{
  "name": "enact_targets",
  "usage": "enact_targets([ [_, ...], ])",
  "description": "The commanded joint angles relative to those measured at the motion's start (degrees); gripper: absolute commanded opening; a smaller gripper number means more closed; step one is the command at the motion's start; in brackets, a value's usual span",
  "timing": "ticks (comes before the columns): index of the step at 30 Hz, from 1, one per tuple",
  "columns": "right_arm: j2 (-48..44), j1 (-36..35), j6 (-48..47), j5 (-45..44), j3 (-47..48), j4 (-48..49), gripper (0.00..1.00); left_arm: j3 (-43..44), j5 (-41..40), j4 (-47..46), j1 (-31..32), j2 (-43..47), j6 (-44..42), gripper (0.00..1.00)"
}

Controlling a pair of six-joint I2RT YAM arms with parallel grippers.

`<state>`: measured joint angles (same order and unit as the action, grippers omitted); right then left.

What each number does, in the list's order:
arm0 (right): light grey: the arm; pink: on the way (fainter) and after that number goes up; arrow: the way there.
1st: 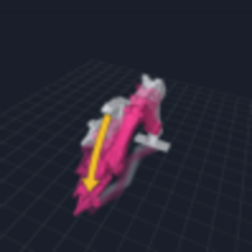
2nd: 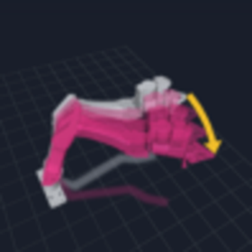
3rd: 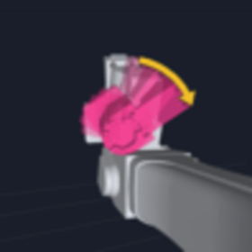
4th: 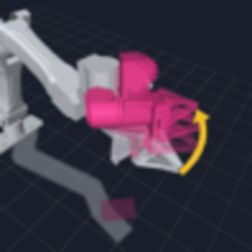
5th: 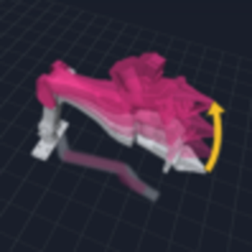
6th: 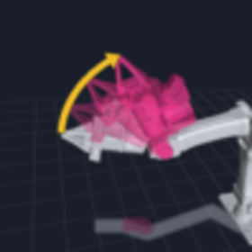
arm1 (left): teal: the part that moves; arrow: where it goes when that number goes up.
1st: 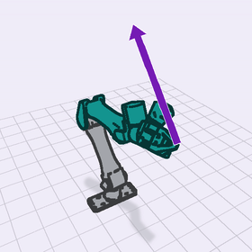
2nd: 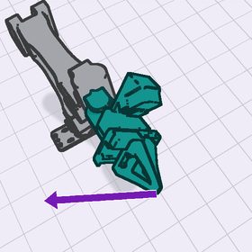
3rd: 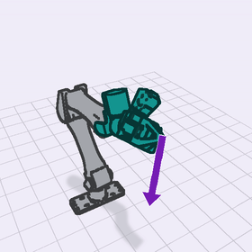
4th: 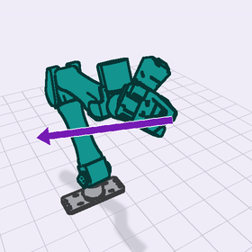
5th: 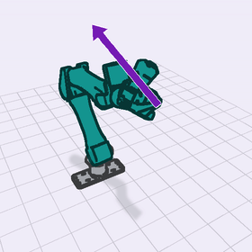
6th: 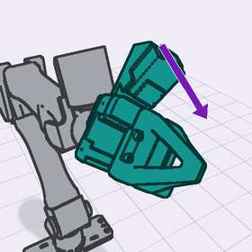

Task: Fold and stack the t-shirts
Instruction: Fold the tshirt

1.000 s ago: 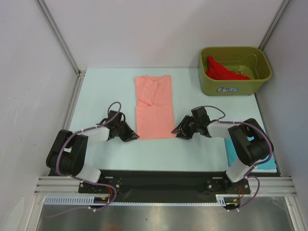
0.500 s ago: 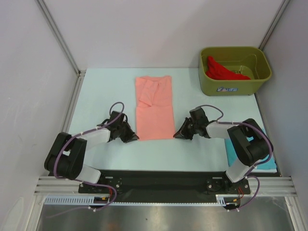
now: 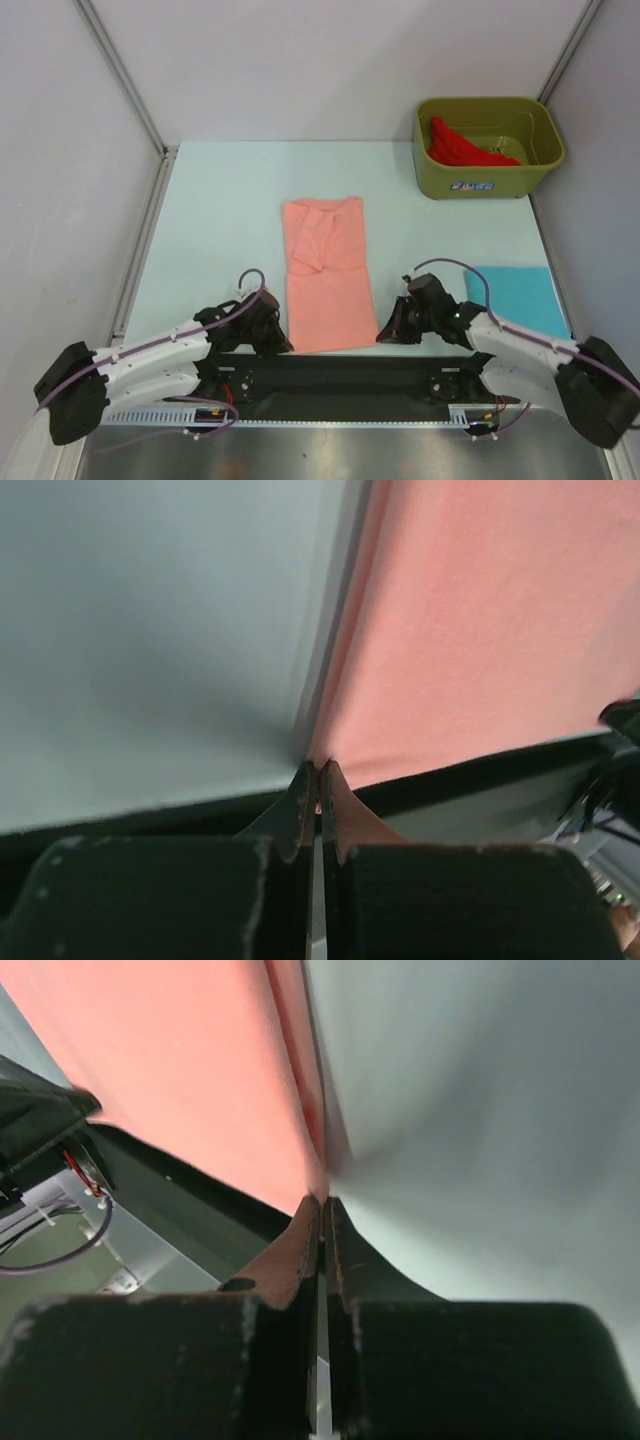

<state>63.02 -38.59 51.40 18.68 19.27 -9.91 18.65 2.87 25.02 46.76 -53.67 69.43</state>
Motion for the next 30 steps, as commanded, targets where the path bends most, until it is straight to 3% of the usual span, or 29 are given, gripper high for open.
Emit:
enact_targets([
  [1, -9.65, -3.67, 5.11, -3.11, -2.91, -8.36, 0.00, -0.55, -5.60, 11.80, 7.71, 2.78, 11.23, 0.00],
  [5, -18.37, -7.11, 8.28, -5.40, -3.89, -13.45, 0.00, 2.08, -7.00, 14.44, 14.05, 1.91, 13.45, 0.00],
  [10, -14.62, -6.76, 4.52, -7.07, 1.64, -15.49, 0.00, 9.64, -10.08, 18.49, 11.87, 1.20, 8.98, 0.00],
  [16, -4.33, -1.85, -0.15, -4.79, 10.59, -11.89, 0.00, 15.09, -6.57, 15.77, -4.89, -0.90, -4.46, 0.00],
  [19, 2.52, 1.75, -4.10, -2.95, 16.12, -11.80, 0.00, 21.48, -5.34, 14.71, -10.35, -5.64, -10.97, 0.00],
  [30, 23.34, 12.22, -13.86, 2.06, 37.58, -12.23, 0.00, 39.25, -1.83, 10.67, -19.78, -26.02, -22.67, 0.00],
])
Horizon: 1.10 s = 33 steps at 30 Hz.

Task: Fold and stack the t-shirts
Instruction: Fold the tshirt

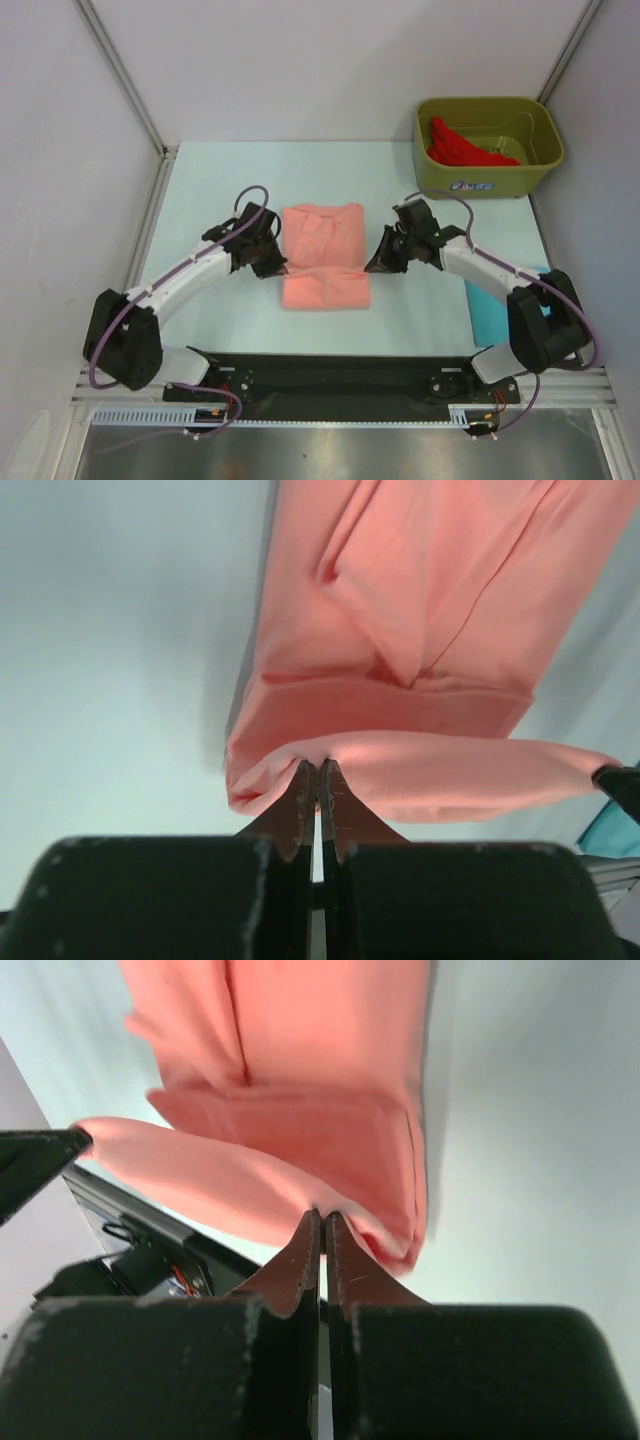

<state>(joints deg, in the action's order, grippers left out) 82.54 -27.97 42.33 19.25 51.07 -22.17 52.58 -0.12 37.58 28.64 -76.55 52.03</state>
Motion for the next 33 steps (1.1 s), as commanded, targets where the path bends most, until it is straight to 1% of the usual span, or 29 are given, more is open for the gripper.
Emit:
enact_targets([
  [1, 5.16, 2.38, -5.14, 1.85, 7.01, 0.03, 0.00, 7.43, 1.87, -2.25, -2.71, -4.38, -5.71, 0.00],
  [4, 10.16, 3.62, -6.03, 3.16, 11.41, 0.02, 0.00, 10.78, 3.37, -2.95, -4.55, -9.73, -7.38, 0.00],
  [8, 14.39, 5.29, -6.11, 4.31, 16.16, 0.55, 0.00, 16.57, 3.90, -3.57, -5.70, -14.74, -8.78, 0.00],
  [14, 22.12, 7.13, -6.64, 5.80, 25.21, 0.20, 0.00, 22.39, 5.22, -4.18, -8.34, -20.73, -9.14, 0.00],
  [19, 27.23, 8.80, -6.73, 7.12, 32.32, -0.32, 0.00, 26.69, 6.10, -4.01, -10.27, -23.64, -9.49, 0.00],
  [21, 29.16, 9.07, -6.82, 7.47, 33.91, -0.68, 0.00, 27.40, 6.53, -4.36, -10.97, -24.95, -9.58, 0.00],
  [28, 33.64, 10.12, -5.94, 8.44, 38.23, 0.02, 0.00, 33.81, 7.15, -3.31, -11.59, -31.19, -11.42, 0.00],
  [33, 36.28, 11.00, -5.68, 8.88, 41.65, 0.46, 0.00, 35.93, 7.24, -3.74, -12.21, -33.39, -11.51, 0.00],
])
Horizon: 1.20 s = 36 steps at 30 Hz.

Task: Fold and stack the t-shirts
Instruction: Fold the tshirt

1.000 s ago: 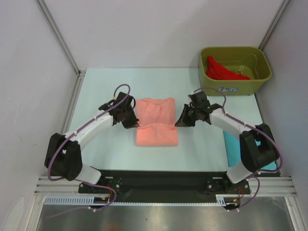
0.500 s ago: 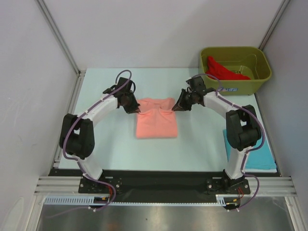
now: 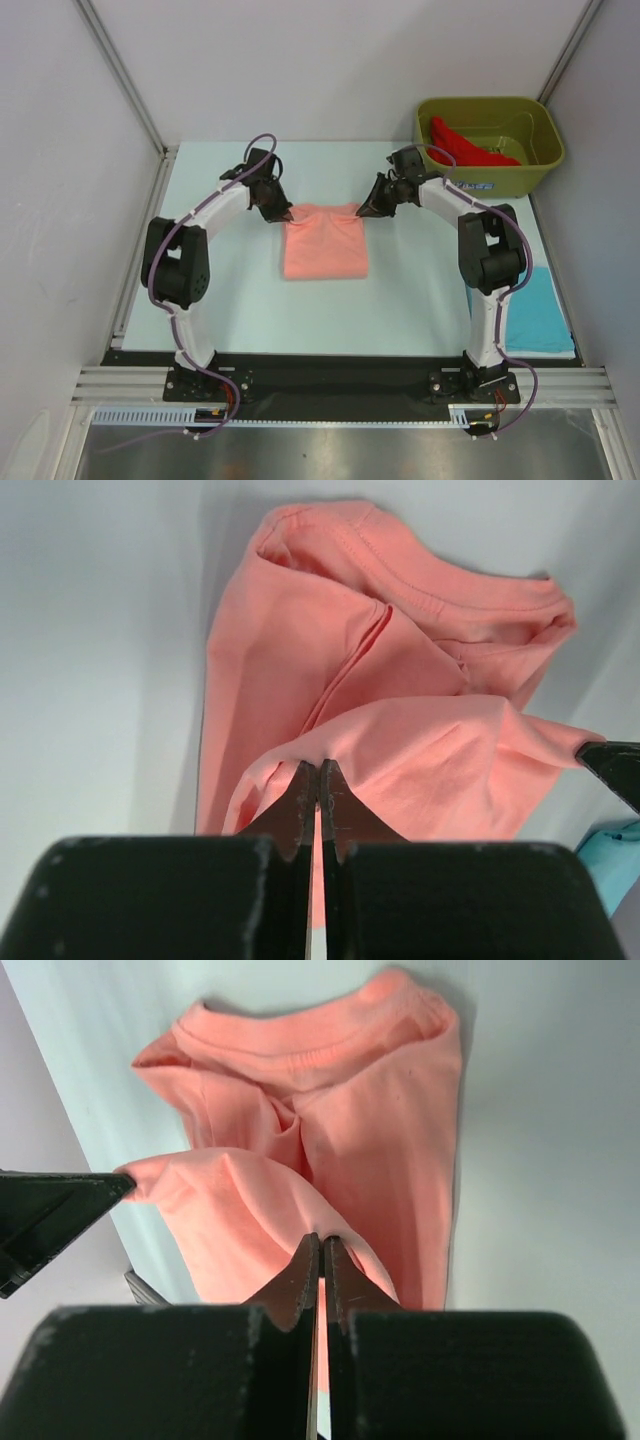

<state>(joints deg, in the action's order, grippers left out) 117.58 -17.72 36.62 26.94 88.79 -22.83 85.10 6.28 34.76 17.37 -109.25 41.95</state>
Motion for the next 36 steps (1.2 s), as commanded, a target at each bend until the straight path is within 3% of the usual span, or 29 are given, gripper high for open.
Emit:
enact_targets([
  [1, 2.03, 0.75, 0.03, 1.19, 4.45, 1.21, 0.00, 4.10, 0.92, -0.93, -1.10, -1.05, -1.35, 0.00],
  [18, 11.52, 1.63, 1.52, 2.77, 16.23, 1.03, 0.00, 13.86, 4.17, -0.66, -3.65, -9.84, -1.96, 0.00],
  [36, 16.01, 3.83, 2.49, 2.07, 19.05, 7.18, 0.00, 16.50, 5.05, -3.56, -6.55, -14.93, -1.96, 0.00],
])
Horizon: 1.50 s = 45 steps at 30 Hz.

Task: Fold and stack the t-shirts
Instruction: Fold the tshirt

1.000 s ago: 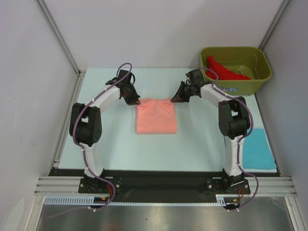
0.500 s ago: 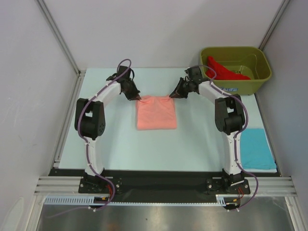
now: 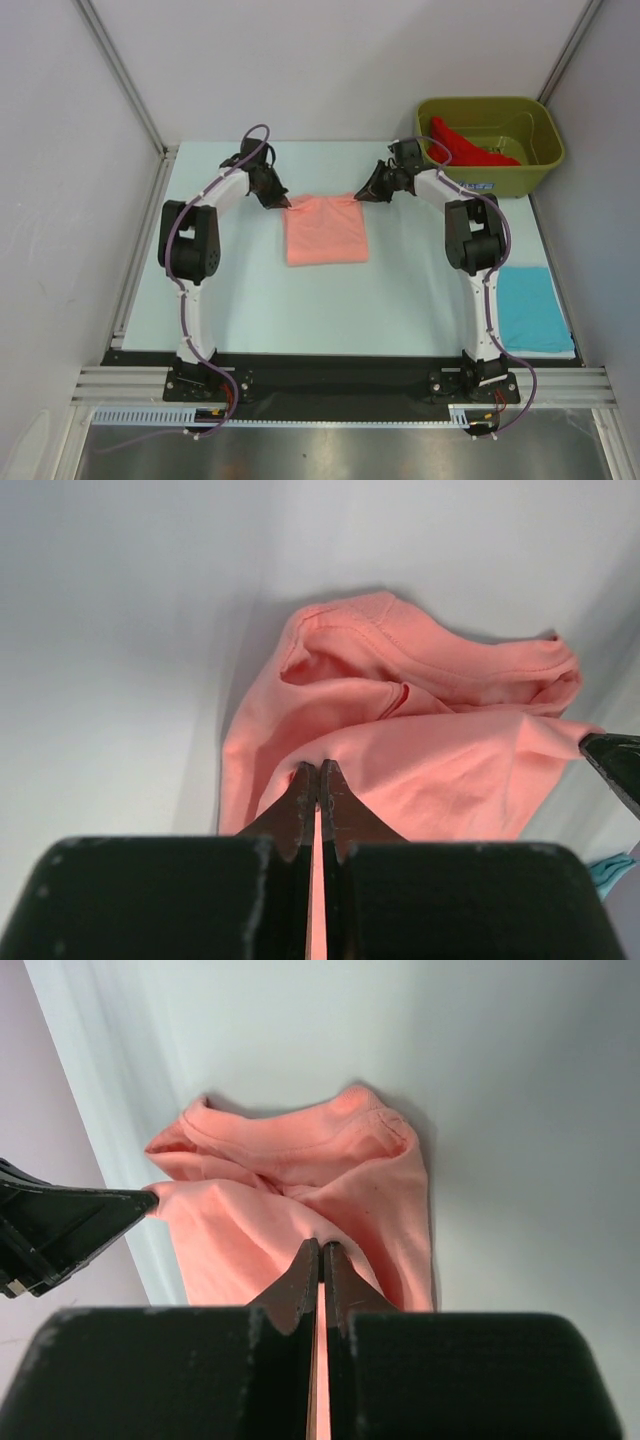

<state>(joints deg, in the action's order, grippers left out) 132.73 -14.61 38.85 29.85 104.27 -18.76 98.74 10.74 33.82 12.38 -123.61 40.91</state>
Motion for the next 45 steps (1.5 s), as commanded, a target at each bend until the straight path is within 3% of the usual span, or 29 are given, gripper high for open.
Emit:
enact_targets([
  [1, 1.22, 0.81, 0.26, -1.10, 4.10, 3.21, 0.00, 3.47, 0.77, -2.80, -1.75, -1.27, -1.00, 0.00],
  [4, 2.62, 1.16, -0.18, -1.46, 6.12, 3.30, 0.02, 5.14, 0.42, -2.36, -2.97, -2.68, -1.61, 0.00],
  [7, 4.46, 1.69, -2.01, -1.98, 9.98, 2.34, 0.20, 7.42, 1.12, -2.19, -4.21, -3.48, -3.45, 0.24],
  [8, 4.99, 1.78, -2.98, -2.25, 12.08, -0.28, 0.23, 8.04, 0.77, -1.84, -4.38, -3.04, -3.99, 0.39],
  [10, 6.13, 1.78, -5.79, -3.21, 18.56, -4.16, 0.29, 8.23, -0.02, -1.92, -4.47, -1.29, -5.47, 0.55],
  [11, 6.23, 1.69, -8.41, -4.78, 20.34, -8.00, 0.37, 7.96, -1.06, -2.01, -4.38, 1.59, -6.01, 0.63],
  [14, 5.01, 1.52, -12.91, -7.68, 25.72, -15.13, 0.51, 4.11, -0.82, -2.97, -4.30, 8.96, -7.42, 0.66],
  [16, 2.81, 0.64, -14.24, -8.13, 22.93, -15.69, 0.60, -4.20, 3.47, -9.54, -4.21, 13.38, -6.46, 0.65],
  [18, -1.32, -1.37, -15.82, -7.70, 18.54, -13.68, 0.63, -11.25, 14.23, -22.05, -3.68, 17.85, -3.14, 0.52],
  [19, -2.72, -2.17, -15.65, -7.09, 16.43, -12.36, 0.63, -17.38, 17.96, -26.40, -3.42, 18.49, -1.20, 0.42],
  [21, -5.97, -4.36, -13.03, -4.19, 7.82, -5.52, 0.56, -22.34, 22.46, -37.88, -1.50, 18.76, 1.97, 0.32],
  [22, -6.86, -5.07, -11.88, -3.83, 4.57, -2.80, 0.50, -24.71, 23.00, -40.13, -0.61, 18.24, 3.73, 0.30],
  [23, -7.56, -5.77, -10.82, -4.70, 1.93, 2.71, 0.27, -25.34, 23.44, -41.72, 0.18, 17.54, 4.35, 0.26],
  [25, -9.59, -7.96, -9.24, -5.23, -5.11, 8.45, 0.00, -27.53, 24.41, -48.65, 2.20, 15.43, 6.80, 0.20],
  [31, -5.65, -8.07, 2.60, 2.04, -15.75, 33.15, 0.00, -29.57, 27.66, -68.08, 3.26, 6.99, 16.21, 0.00],
  [35, 0.33, -6.75, 8.16, 6.54, -17.08, 46.77, 0.00, -28.69, 28.11, -73.54, 2.39, 0.15, 18.06, 0.00],
  [39, 3.85, -5.70, 11.50, 5.84, -16.47, 52.16, 0.00, -28.25, 28.02, -79.33, 0.63, -4.69, 22.89, 0.00],
  [45, 11.06, -4.64, 13.53, 3.64, -7.51, 48.65, 0.00, -24.13, 27.49, -75.06, -0.78, -8.30, 21.77, 0.00],
])
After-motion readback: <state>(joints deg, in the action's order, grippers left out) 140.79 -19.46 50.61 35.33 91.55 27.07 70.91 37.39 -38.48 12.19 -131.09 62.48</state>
